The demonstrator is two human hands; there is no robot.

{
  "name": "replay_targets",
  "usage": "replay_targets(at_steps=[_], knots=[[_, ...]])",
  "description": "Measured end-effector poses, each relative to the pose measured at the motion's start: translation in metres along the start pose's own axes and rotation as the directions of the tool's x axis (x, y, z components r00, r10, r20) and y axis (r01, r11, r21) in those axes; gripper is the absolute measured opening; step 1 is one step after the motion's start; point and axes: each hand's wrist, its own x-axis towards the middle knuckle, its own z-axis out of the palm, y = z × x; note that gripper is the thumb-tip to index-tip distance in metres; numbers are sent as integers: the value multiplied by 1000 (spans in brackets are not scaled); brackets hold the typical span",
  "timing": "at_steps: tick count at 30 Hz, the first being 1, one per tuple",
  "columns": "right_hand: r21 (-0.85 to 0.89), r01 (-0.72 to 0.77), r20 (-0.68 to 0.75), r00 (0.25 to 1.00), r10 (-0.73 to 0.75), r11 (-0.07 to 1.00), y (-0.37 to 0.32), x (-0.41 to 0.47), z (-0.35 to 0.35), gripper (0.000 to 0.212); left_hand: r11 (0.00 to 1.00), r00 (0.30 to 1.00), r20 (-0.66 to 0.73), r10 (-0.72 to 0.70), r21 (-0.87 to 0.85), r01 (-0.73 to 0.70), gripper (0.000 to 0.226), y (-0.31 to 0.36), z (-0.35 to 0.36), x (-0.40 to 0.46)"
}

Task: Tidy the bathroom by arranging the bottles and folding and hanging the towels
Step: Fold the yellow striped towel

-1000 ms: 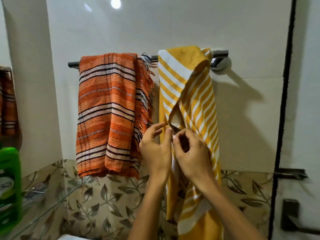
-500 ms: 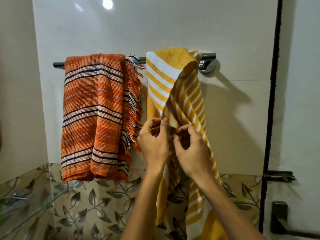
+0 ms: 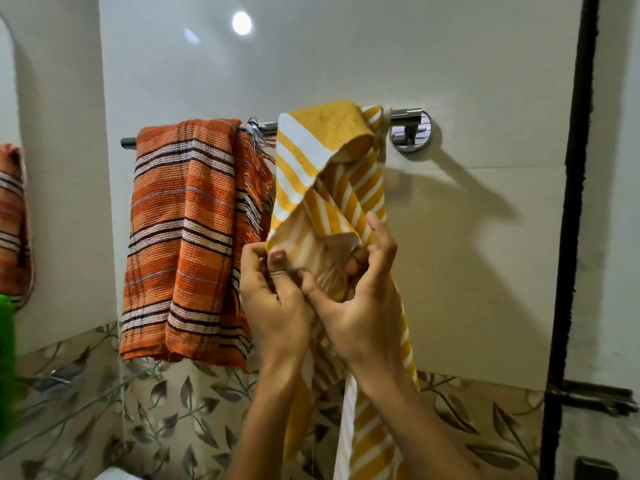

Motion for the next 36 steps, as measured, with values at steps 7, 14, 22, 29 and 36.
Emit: replay_targets(at_steps=[7, 14, 22, 29, 36], knots=[[-57, 56, 90, 995, -51, 997, -7, -8, -11, 37, 1000, 1000, 8, 21, 11, -22, 19, 18, 0, -10], [-20, 63, 175, 983, -59, 998, -6, -15, -26, 15, 995, 999, 36, 36, 89, -39, 21, 34, -1, -29], [404, -4, 168, 983, -70, 915, -15, -9, -47, 46, 956, 984, 158, 85, 265, -125, 23, 61, -10, -43], [509, -54, 124, 992, -10, 859, -12, -7, -68, 58, 896, 910, 415, 10, 400, -192, 20, 83, -18, -66], [319, -32, 92, 996, 2, 947, -16, -6, -86, 67, 915, 850, 524, -54, 366, -167, 26, 105, -16, -80]])
